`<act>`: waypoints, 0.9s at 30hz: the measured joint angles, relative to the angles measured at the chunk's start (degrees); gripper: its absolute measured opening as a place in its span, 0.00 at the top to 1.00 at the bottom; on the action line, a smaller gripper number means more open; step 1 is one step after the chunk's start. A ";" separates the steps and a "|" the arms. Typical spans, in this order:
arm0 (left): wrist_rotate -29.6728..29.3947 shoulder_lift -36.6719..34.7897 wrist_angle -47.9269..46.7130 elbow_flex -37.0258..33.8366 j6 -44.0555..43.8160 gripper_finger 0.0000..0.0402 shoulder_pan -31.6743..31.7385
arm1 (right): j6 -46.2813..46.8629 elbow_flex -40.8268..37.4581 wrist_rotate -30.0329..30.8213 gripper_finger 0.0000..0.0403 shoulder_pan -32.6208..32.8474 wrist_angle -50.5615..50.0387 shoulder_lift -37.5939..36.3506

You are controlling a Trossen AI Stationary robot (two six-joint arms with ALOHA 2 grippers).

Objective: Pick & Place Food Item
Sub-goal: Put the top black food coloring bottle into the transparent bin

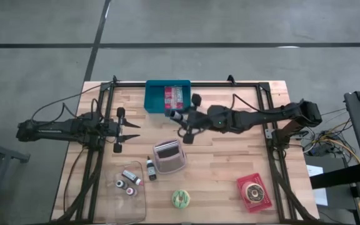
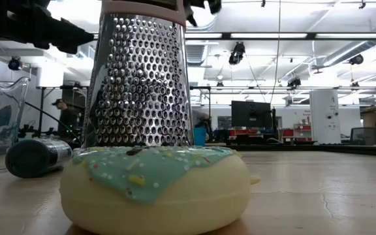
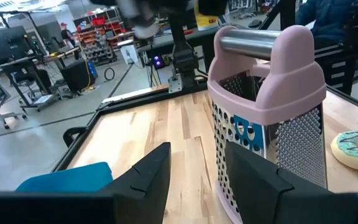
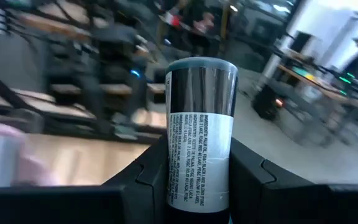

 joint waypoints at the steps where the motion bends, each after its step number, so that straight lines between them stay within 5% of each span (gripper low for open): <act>1: 0.00 0.00 0.07 0.00 0.00 0.61 0.00 | 0.00 0.00 -0.91 0.74 0.63 0.67 0.00; 16: 6.95 2.09 22.14 1.24 -2.29 0.62 0.00 | -2.59 4.36 -4.44 0.74 3.83 0.66 0.46; 27: 8.39 17.09 35.05 7.23 0.17 0.60 0.04 | -2.99 5.62 -4.49 0.74 3.85 0.30 0.50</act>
